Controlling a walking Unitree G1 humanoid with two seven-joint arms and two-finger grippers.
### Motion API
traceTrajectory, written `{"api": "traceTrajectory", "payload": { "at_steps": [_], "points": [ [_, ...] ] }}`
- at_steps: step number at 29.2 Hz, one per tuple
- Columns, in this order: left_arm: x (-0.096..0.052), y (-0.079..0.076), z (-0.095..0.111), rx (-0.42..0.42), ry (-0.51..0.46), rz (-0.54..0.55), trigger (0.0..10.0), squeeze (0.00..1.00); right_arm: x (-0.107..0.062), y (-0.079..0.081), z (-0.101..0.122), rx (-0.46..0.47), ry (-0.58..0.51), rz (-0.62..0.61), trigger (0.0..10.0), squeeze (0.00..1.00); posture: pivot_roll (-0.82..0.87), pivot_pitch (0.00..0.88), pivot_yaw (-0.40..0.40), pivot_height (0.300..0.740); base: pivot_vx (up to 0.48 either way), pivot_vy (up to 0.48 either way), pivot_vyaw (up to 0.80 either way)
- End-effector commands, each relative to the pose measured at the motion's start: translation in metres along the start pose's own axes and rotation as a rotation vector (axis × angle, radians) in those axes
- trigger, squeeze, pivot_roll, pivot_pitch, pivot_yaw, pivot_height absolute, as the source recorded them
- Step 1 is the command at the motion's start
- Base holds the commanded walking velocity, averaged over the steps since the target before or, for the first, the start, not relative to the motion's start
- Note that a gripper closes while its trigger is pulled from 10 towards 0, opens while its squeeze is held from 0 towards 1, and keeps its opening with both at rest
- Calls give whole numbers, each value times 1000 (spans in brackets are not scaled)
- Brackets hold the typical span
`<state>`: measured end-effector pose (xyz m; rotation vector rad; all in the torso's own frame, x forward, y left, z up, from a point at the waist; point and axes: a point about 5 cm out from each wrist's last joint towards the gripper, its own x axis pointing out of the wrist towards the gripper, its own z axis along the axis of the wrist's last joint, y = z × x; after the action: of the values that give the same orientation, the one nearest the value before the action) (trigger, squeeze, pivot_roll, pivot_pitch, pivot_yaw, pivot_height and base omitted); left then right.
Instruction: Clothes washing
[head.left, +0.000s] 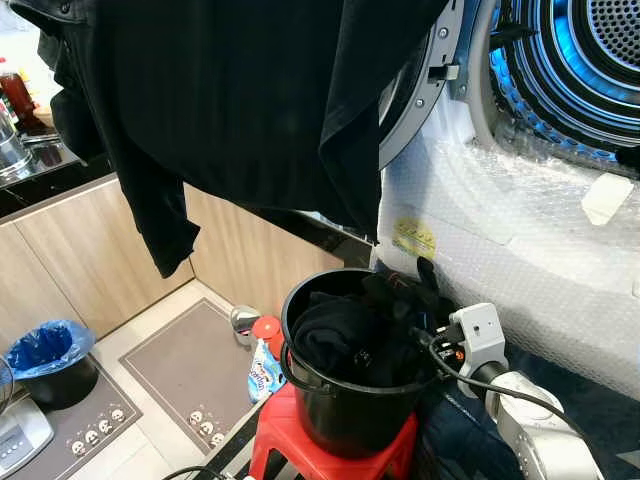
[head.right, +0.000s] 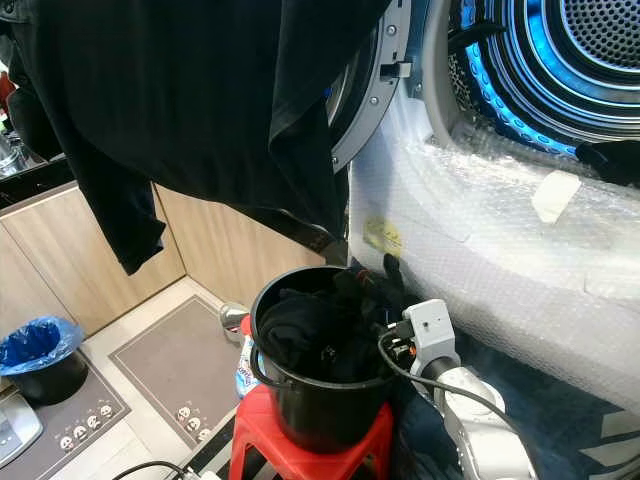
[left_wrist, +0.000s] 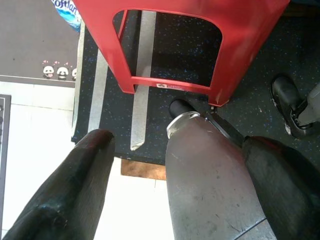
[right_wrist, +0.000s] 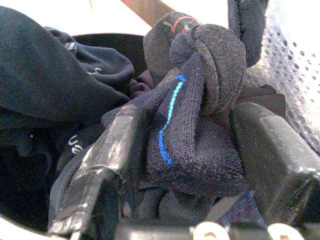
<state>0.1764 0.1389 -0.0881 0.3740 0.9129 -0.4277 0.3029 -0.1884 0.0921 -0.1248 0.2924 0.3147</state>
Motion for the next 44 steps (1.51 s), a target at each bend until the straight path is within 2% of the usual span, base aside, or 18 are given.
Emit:
{"api": "traceTrajectory", "payload": {
  "at_steps": [1, 13, 30, 44],
  "points": [
    [-2, -8, -16, -23, 70, -28, 10000, 0, 2, -3, 4, 21, -7, -16, 0, 0, -106, 11, 34, 740, 0, 0, 0],
    [-2, -6, -14, -35, 67, -22, 10000, 0, 4, 1, 12, 34, -40, 16, 0, 0, -102, 16, 36, 740, 0, 0, 0],
    [-2, -4, -12, -24, 66, -22, 10000, 0, 1, 1, 11, 20, -32, 30, 0, 0, -111, 18, 46, 740, 0, 0, 0],
    [-2, -5, -12, -35, 64, -20, 10000, 0, -8, 2, 21, -20, -97, 126, 0, 0, -107, 21, 46, 740, 0, 0, 0]
  ]
}}
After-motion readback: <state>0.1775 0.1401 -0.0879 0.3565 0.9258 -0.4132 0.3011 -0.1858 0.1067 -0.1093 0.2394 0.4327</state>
